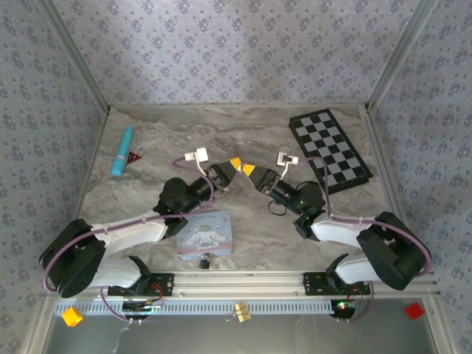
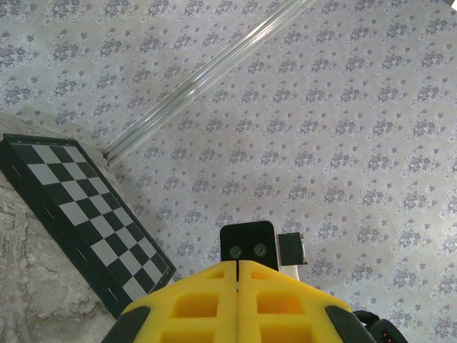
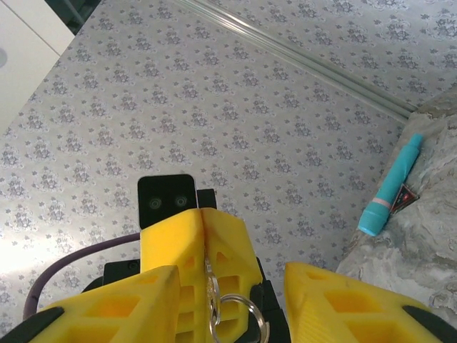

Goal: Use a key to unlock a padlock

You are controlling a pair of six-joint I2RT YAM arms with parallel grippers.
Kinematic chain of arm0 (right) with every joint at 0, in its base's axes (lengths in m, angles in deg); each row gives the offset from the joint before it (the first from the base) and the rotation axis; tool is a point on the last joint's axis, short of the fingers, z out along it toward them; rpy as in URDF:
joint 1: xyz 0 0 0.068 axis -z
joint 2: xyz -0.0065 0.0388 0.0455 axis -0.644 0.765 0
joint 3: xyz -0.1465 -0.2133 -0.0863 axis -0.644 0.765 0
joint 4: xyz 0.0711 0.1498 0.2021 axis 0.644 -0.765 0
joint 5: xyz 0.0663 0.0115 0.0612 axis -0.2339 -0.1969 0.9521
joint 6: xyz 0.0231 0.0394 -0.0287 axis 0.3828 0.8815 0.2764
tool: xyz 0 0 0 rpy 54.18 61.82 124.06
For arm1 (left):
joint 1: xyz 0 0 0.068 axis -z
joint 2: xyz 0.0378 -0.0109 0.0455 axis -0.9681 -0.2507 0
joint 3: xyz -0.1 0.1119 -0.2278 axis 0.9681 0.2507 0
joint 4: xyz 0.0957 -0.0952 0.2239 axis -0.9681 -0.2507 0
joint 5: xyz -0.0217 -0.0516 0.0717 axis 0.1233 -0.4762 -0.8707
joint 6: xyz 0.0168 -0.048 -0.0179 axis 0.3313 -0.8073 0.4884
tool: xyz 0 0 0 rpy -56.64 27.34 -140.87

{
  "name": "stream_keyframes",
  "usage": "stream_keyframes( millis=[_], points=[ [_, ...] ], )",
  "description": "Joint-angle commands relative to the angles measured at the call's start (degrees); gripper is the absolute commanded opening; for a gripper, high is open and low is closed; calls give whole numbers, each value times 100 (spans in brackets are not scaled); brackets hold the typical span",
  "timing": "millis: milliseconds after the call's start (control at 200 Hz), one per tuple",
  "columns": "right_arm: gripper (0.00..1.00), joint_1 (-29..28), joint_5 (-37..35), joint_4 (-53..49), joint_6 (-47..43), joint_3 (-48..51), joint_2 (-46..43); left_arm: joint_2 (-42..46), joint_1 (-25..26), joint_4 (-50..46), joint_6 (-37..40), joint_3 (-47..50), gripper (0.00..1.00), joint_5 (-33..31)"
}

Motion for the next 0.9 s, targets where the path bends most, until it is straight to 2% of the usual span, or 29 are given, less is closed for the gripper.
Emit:
stream_keyframes(
  millis=[0, 895],
  points=[
    [40, -14, 188, 139, -9, -120, 50, 79, -33, 242, -3, 6, 0, 59],
    [19, -74, 501, 126, -10, -336, 209, 22, -30, 199, -10, 31, 0, 37]
  ],
)
